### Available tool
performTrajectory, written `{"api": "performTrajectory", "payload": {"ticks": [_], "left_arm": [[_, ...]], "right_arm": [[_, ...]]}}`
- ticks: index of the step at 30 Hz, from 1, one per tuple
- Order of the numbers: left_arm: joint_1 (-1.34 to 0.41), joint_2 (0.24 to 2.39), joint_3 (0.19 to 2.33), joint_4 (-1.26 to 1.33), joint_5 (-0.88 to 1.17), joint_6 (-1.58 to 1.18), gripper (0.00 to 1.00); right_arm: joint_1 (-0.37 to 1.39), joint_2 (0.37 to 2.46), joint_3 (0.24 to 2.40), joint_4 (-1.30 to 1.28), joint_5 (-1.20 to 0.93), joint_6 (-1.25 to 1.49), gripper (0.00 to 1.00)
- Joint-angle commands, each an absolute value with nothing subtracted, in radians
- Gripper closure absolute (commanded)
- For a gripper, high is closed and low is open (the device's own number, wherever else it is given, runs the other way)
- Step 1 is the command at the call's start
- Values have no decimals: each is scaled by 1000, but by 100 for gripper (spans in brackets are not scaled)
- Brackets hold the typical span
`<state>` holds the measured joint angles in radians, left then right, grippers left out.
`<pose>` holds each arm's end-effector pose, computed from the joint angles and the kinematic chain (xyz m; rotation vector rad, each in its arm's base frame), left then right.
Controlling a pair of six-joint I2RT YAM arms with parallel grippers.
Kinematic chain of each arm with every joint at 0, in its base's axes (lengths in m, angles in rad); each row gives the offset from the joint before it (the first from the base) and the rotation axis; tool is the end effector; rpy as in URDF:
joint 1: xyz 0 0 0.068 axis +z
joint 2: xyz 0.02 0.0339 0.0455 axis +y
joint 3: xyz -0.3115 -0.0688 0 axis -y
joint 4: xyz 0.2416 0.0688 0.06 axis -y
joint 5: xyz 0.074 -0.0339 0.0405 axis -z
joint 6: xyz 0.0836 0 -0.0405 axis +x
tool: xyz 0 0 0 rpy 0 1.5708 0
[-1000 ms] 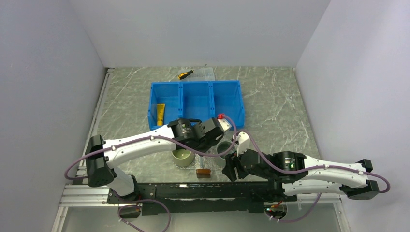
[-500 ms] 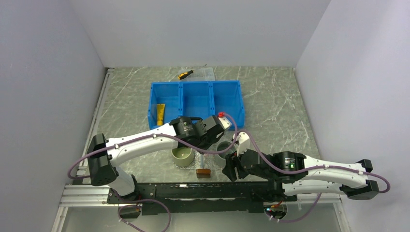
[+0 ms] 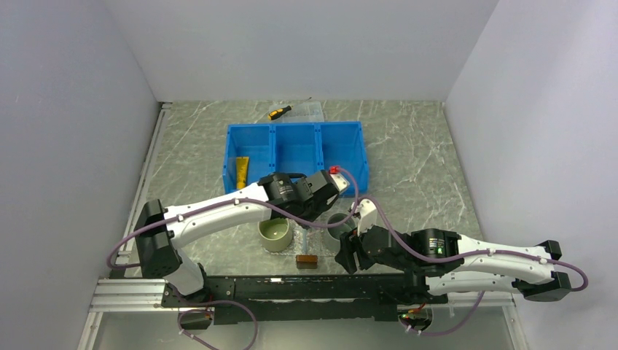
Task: Prepare toiletry sets of a toothbrush and toothpaste on the tray
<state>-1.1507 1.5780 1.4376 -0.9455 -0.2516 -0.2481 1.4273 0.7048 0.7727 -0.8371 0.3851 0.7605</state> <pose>0.1585 -0.3039 0.3135 1.0640 2.3823 -0.1628 0.0495 0.1227 0.2862 -0.5884 2.2949 0.6775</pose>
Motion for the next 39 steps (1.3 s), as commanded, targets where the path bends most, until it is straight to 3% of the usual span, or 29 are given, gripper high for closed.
{"api": "performTrajectory", "payload": {"ticks": [1,22,39], "left_arm": [[-1142,1588,1486,-923,-245,-232,67],[-1129,1614,1517,-936,-251,-218,66],[-1124,1594,1512,-930,-262,-214,58]], "right_arm": [[1424,687,767,-816,406,767,35],[1425,697,775,-819,410,758,34],[1425,716,779,-811,410,755,32]]}}
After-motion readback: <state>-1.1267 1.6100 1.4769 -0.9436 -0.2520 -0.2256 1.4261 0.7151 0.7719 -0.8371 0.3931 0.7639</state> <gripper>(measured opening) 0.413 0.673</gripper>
